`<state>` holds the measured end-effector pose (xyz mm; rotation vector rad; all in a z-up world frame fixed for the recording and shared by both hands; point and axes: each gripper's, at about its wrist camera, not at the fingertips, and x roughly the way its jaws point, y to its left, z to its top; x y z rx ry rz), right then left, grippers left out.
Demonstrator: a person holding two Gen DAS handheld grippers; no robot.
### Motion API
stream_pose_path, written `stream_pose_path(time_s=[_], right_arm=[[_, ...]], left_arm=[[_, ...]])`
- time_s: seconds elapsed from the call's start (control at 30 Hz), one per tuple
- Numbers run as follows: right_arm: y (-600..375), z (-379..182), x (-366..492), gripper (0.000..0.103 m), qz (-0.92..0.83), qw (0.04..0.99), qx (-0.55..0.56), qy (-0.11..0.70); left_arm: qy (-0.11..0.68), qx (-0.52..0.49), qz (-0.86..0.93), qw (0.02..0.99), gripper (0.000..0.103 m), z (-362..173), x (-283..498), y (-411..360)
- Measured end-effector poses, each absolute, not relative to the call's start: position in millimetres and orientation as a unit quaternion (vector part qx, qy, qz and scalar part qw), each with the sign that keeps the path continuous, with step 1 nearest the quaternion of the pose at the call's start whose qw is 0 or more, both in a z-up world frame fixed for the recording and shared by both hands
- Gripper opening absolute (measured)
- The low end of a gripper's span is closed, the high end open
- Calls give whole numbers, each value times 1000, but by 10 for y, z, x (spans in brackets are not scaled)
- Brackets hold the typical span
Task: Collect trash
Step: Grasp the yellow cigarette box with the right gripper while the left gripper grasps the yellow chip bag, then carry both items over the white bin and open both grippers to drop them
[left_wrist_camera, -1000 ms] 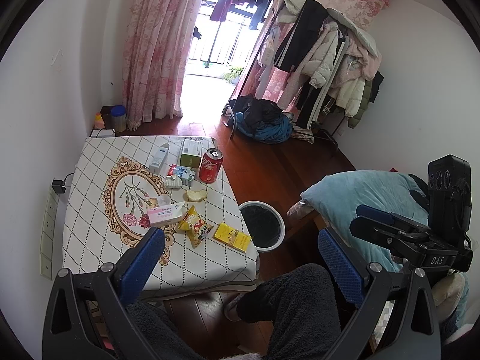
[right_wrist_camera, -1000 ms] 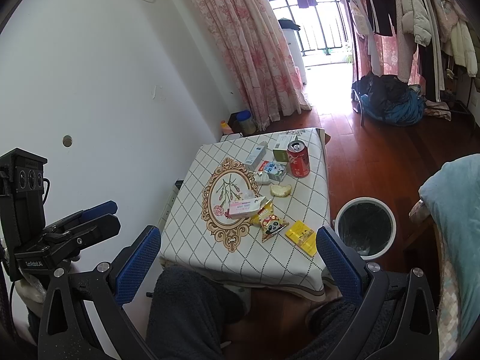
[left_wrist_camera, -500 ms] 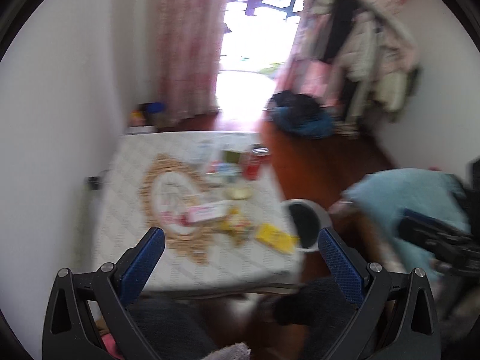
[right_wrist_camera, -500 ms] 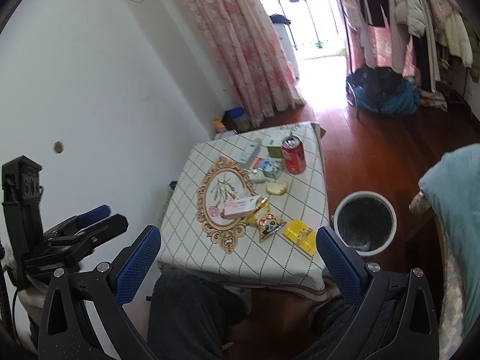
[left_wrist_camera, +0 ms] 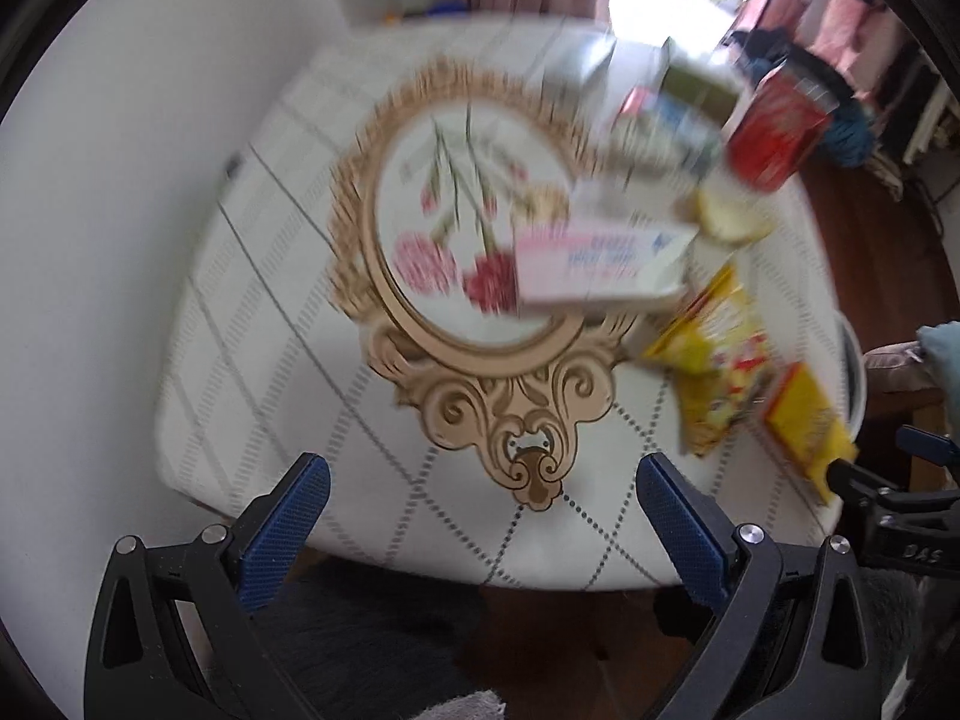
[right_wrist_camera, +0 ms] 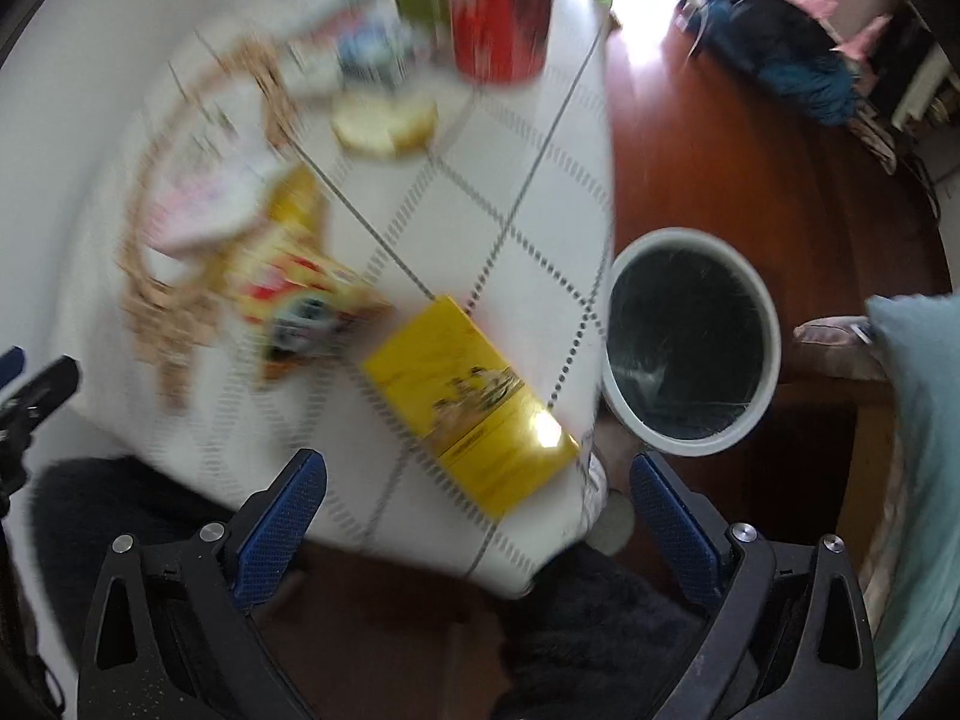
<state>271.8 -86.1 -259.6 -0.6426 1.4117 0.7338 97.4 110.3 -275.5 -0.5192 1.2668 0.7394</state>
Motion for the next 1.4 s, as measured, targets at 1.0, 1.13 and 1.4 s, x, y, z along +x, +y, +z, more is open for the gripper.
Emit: stream_pose_path(time_s=[1.0,1.13,1.4], right_arm=[[-1671,-3257,3150,67,294,673,-95,672],[-1721,-3280,3234,67,299,676,-86,668],[-1626,-3137,3122,66,306,687,-66,656]], left_arm=[[546,-366,238,715,44,-3204,1991,638],[550,-314,245,734,38,-3157,2078,501],[560,-211,263,757,35,-3008,1932,356]])
